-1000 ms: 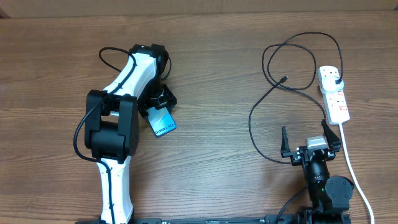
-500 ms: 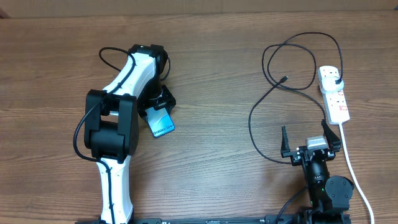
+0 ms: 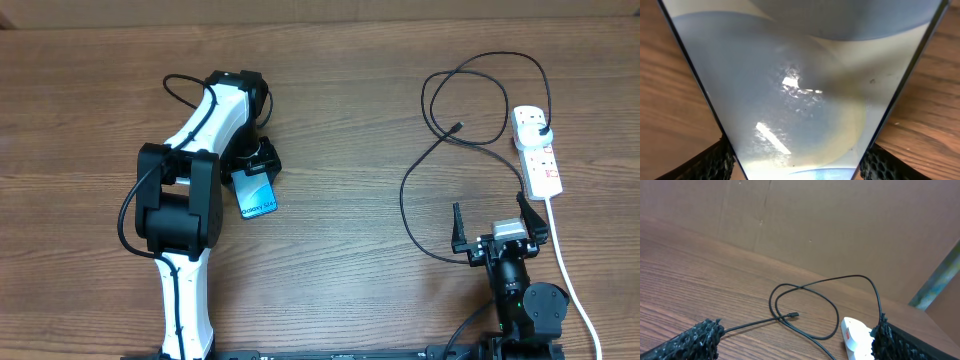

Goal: Plug charger to phone and switch on socket

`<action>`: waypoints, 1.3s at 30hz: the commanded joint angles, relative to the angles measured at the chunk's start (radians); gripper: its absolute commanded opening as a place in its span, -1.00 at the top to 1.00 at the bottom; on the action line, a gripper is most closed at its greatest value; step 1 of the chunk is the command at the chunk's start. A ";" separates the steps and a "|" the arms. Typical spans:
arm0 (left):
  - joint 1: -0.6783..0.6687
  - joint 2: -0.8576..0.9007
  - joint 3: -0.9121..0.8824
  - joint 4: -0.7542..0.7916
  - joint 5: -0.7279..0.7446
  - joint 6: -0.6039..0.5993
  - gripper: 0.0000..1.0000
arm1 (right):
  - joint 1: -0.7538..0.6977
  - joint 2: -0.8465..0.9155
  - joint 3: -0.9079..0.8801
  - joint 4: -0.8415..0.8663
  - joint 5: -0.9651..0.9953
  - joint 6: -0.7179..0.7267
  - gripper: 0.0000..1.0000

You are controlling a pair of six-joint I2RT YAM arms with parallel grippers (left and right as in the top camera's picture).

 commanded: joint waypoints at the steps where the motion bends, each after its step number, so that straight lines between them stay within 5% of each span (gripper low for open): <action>1: 0.004 0.051 0.040 0.027 0.024 0.097 0.14 | -0.002 -0.009 -0.011 0.005 0.008 0.000 -1.00; 19: -0.006 0.051 0.097 0.112 0.085 0.135 0.07 | -0.002 -0.009 -0.011 0.005 0.008 0.000 -1.00; 34: -0.058 0.051 -0.161 0.334 -0.005 0.114 -0.38 | -0.002 -0.009 -0.011 0.005 0.009 0.000 -1.00; 39: -0.050 0.051 -0.162 0.340 -0.027 0.115 -0.80 | -0.002 -0.009 -0.011 0.005 0.009 0.000 -1.00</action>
